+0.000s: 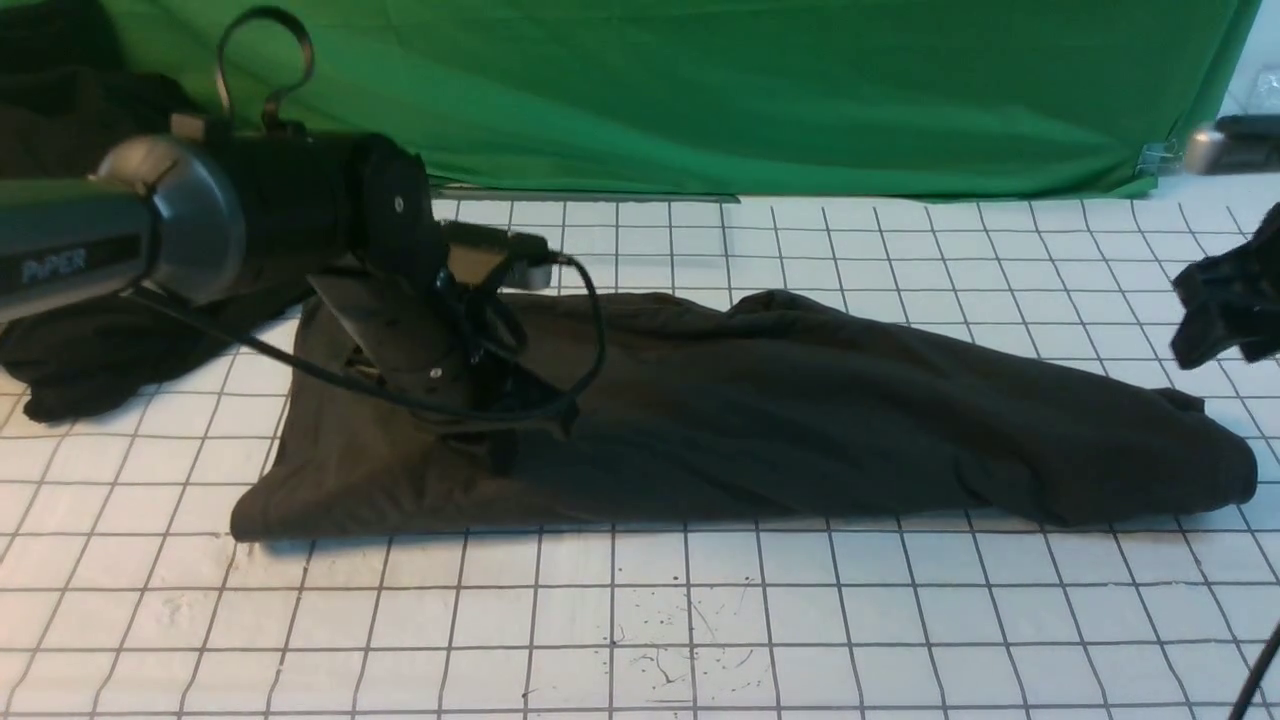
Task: Fold a long-sleeved shirt over a white checkered tablecloth.
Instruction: 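Pull the folded dark garment lengthwise by its ends to straighten it flat on the table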
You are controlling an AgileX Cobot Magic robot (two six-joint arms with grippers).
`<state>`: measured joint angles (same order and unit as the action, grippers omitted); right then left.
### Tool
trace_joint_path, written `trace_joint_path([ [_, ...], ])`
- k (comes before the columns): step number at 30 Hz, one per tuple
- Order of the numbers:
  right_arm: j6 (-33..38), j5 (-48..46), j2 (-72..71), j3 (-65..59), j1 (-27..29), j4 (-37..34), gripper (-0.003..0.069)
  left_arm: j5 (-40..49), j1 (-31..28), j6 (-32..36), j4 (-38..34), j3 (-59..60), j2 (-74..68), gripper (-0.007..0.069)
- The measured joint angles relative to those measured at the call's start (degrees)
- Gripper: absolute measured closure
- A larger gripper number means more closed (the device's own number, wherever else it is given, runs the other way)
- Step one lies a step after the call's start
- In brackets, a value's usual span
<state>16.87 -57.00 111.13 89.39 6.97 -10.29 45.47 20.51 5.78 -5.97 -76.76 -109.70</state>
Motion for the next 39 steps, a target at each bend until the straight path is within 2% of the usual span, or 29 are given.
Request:
trace_joint_path([
  [7, 0.81, 0.67, 4.93, -0.06, -0.60, -0.37, 0.0245, -0.41, 0.00, -0.56, 2.44, 0.55, -1.11, 0.0629],
  [9, 1.04, 0.75, 5.73, -0.06, -0.60, -0.37, 0.0272, -0.62, 0.00, -0.68, 2.44, 0.55, -1.11, 0.0629],
  [12, 1.94, 0.70, 6.27, -0.06, -0.60, -0.42, 0.0375, -0.62, 0.00, -0.86, 2.44, 0.55, -1.11, 0.0629],
  [14, 2.58, 0.58, 6.46, -0.06, -0.60, -0.47, 0.0505, -0.78, 0.00, -0.86, 2.44, 0.55, -1.11, 0.0629],
  [15, 2.59, 0.58, 6.51, -0.06, -0.60, -0.47, 0.0518, -0.78, 0.00, -0.86, 2.44, 0.55, -1.11, 0.0629],
  [16, 3.53, 0.58, 6.50, -0.06, -0.60, -0.53, 0.0589, -0.78, 0.00, -0.86, 2.44, 0.55, -1.11, 0.0629],
  [18, 4.33, 0.08, 6.50, 0.69, -0.60, -0.28, 0.0632, -0.80, 0.00, -0.86, 2.44, 0.55, -1.11, 0.0629],
  [28, 4.40, -0.38, 6.02, 7.92, -0.60, 6.32, 0.0638, -0.80, 0.00, -0.86, 2.47, 0.55, -1.11, 0.0629],
  [31, 4.51, 0.05, 6.67, 8.11, -0.62, 6.65, 0.0628, -0.80, 0.00, -0.93, 2.47, 0.55, -1.11, 0.0629],
  [33, 3.59, 2.23, 7.77, 8.11, -0.73, 7.38, 0.0557, -0.80, 0.00, -0.93, 2.47, 0.55, -1.11, 0.0629],
  [34, 3.46, 2.47, 7.83, 8.11, -0.73, 7.38, 0.0547, -0.80, 0.00, -0.93, 2.47, 0.55, -1.11, 0.0629],
  [36, 0.05, 5.34, 8.07, 8.11, -0.73, 9.28, 0.0355, -0.80, 0.00, -0.88, 2.47, 0.55, -1.11, 0.0629],
  [37, -1.73, 5.25, 8.07, 8.45, -0.73, 10.29, 0.0295, -0.80, 0.00, -0.95, 2.47, 0.55, -1.11, 0.0629],
  [38, -2.80, 5.18, 8.07, 8.55, -0.73, 10.29, 0.0279, -0.80, 0.00, -1.08, 2.47, 0.55, -1.11, 0.0629],
  [39, -4.51, 4.78, 7.94, 9.01, -0.73, 11.02, 0.0222, -0.80, 0.00, -1.36, 2.47, 0.55, -1.00, 0.0629],
])
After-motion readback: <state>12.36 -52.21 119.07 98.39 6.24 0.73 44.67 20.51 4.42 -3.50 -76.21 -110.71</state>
